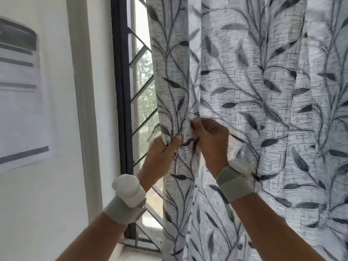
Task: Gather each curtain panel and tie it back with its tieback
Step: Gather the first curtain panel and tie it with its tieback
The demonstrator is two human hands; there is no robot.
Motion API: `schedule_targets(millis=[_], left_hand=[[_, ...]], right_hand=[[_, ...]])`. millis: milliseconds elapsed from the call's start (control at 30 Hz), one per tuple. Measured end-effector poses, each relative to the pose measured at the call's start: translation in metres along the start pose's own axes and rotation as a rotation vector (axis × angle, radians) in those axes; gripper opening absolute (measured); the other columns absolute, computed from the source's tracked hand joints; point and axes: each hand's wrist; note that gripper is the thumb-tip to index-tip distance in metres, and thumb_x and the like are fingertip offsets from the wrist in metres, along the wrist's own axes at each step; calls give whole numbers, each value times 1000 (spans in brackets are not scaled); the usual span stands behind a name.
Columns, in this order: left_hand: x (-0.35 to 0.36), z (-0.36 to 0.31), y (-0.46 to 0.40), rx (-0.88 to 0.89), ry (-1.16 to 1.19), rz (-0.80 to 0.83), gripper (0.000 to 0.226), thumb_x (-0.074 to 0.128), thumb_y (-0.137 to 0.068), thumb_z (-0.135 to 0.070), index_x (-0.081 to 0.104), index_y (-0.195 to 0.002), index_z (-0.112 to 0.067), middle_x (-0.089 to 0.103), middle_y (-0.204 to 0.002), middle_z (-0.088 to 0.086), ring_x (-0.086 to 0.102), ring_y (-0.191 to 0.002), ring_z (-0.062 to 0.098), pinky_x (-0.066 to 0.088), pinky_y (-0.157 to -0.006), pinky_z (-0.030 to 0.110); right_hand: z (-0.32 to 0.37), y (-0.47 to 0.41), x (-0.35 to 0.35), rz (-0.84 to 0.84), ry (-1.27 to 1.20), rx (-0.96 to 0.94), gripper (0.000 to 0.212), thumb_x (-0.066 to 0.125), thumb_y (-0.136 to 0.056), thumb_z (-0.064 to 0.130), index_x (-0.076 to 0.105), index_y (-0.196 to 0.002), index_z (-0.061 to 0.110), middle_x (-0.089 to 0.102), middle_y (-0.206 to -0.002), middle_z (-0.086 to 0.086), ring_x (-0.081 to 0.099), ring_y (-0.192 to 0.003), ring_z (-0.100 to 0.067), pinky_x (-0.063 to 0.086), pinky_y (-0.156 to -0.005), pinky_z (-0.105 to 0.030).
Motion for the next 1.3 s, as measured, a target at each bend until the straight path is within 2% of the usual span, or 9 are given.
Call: schedule_targets(millis=[133,300,467,667,767,1000,1133,1233,1300], left_hand=[[-7,0,3,72,-403,-204,42,49,-96,-32,48,-60,-11,42,-46,-9,36,-40,8,31,-43,20],[-3,-10,6,-15,-748,-193,37,45,-96,-33,48,-119,-4,62,-70,5,62,-65,28,53,-65,39],[1,-13,15,-63,-929,-31,42,41,-97,-20,33,-136,-9,70,-85,8,69,-79,29,52,-69,38],[3,-17,39,-97,-992,378,23,39,-98,-11,59,-107,-4,68,-97,9,61,-75,17,51,-74,25],[-17,-20,49,-205,-779,558,36,49,-97,-24,45,-132,-19,63,-118,3,63,-89,13,49,-72,17],[-29,-53,-8,-2,-299,-94,34,52,-90,-48,54,-114,-24,60,-93,-17,55,-76,-15,35,-60,1],[-15,-42,-23,26,-349,-288,24,49,-96,-32,56,-98,-8,54,-63,-5,50,-47,3,40,-45,8],[-17,-35,-15,49,-297,-261,24,39,-100,-25,52,-106,-5,61,-64,7,55,-44,13,47,-41,22],[-20,-32,-11,65,-233,-203,26,37,-101,-26,52,-98,-5,61,-62,12,58,-48,21,51,-45,40]], right_hand=[[4,9,-5,-103,296,-259,16,60,-95,22,67,-86,10,66,-71,6,63,-65,-5,53,-59,-19],[21,36,-1,155,416,-380,12,54,-97,19,50,-101,8,62,-69,3,56,-50,-4,41,-44,-13],[24,51,10,330,483,-338,23,51,-97,12,57,-120,14,67,-95,0,58,-77,-2,46,-68,-7],[24,52,16,423,464,-239,46,53,-92,48,63,-116,10,62,-104,6,59,-94,-8,53,-82,-27],[18,48,11,382,518,-300,19,61,-92,14,67,-108,8,63,-98,4,59,-85,-8,49,-75,-16],[13,61,12,414,457,-411,22,55,-92,1,68,-111,2,68,-103,-2,60,-83,-4,46,-76,-8],[17,61,10,479,460,-394,26,54,-94,14,68,-116,9,68,-113,2,60,-93,-3,50,-82,-17],[26,60,-2,225,501,-457,37,60,-90,33,65,-122,15,61,-122,3,54,-111,-4,38,-97,-10],[29,55,-7,-65,448,-491,48,67,-84,32,59,-127,13,52,-130,-5,46,-124,-16,42,-102,-30]])
Point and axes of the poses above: each hand's wrist, its own y-axis away from the middle knuckle, its own x-axis out of the palm, z = x × y
